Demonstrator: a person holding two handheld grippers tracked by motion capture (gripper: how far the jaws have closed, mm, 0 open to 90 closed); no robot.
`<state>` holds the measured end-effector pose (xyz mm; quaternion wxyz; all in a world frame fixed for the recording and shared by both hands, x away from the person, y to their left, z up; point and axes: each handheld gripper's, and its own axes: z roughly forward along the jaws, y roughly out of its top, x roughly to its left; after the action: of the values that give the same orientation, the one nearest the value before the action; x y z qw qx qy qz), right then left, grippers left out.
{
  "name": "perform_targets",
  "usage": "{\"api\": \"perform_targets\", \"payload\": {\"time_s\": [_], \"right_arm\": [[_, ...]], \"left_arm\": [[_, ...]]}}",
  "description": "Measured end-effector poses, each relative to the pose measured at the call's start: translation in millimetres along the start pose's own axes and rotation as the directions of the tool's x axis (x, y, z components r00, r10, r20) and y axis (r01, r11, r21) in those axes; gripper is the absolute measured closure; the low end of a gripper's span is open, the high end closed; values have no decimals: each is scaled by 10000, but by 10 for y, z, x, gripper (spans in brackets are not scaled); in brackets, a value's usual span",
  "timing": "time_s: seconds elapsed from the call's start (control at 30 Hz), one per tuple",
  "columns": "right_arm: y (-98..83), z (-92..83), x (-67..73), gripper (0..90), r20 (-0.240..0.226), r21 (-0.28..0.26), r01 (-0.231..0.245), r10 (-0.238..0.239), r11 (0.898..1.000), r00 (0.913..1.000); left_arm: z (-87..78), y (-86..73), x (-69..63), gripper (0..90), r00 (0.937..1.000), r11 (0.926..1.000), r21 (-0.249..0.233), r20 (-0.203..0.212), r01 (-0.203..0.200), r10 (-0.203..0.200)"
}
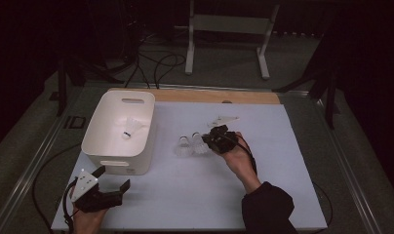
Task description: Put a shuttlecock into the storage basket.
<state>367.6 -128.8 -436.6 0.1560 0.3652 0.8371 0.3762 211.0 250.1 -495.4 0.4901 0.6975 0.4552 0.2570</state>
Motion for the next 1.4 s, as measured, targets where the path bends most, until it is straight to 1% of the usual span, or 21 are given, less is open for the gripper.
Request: {"api": "perform_targets", "payload": {"time_s": [0.47, 0.97, 1.4], "right_arm": [[31, -22, 15, 885, -170, -136, -207, 204, 9997, 9996], [146, -73, 61, 885, -262, -308, -127, 119, 9994, 9996], [183, -81, 69, 887, -337, -387, -183, 170, 9991, 9993]], "left_arm": [[1, 0, -1, 10, 10000, 10000, 6, -4, 0, 0], [-1, 0, 0, 10, 10000, 10000, 2, 3, -4, 4], [0, 0, -1, 10, 10000, 10000, -2, -3, -3, 3]]}}
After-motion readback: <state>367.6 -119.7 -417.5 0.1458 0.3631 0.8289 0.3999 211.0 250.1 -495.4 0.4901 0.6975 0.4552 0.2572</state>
